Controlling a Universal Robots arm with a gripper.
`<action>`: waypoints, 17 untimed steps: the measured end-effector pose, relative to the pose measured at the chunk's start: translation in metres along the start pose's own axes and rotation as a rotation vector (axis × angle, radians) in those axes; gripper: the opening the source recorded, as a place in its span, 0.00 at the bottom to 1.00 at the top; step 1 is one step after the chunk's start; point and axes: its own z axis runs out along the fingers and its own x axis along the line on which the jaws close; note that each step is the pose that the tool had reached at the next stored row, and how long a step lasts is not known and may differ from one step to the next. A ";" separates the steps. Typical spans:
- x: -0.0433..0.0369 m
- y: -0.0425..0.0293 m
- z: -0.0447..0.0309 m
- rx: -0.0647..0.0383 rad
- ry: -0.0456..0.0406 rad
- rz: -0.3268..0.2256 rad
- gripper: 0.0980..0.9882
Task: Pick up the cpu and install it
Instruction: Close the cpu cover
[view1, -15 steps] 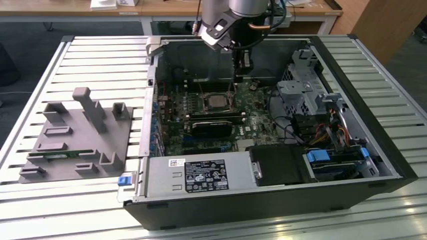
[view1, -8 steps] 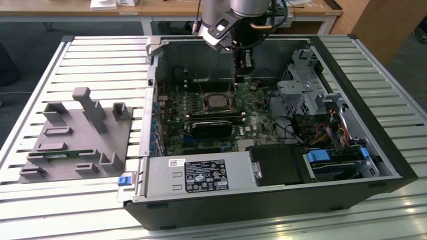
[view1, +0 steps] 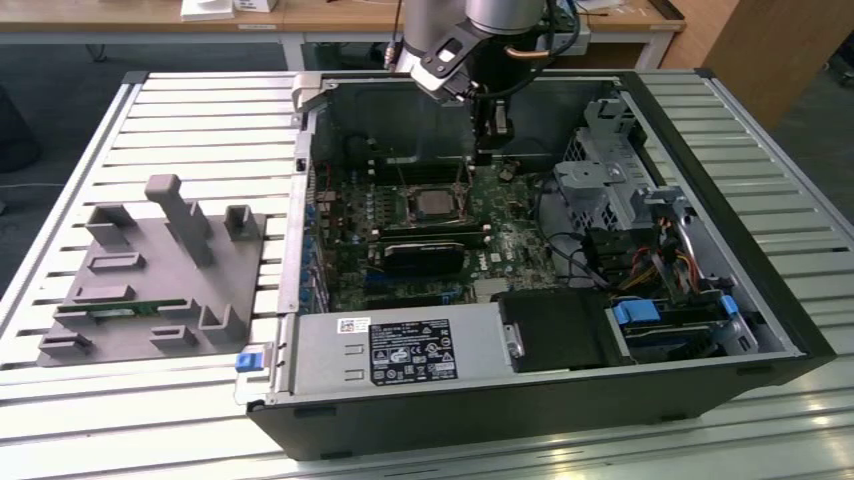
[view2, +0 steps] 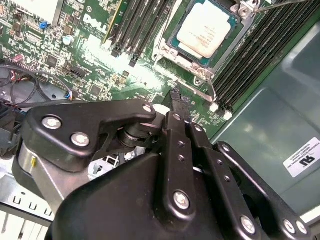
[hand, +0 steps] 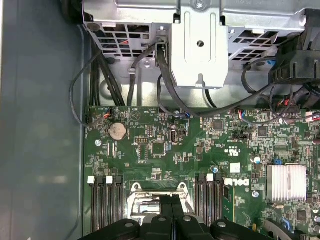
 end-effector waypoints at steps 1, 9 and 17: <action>0.0000 0.0012 0.0003 0.000 -0.0001 0.000 0.01; 0.0007 0.0036 0.0129 0.000 -0.0004 0.000 0.01; 0.0014 0.0035 0.0239 0.001 -0.0004 0.000 0.01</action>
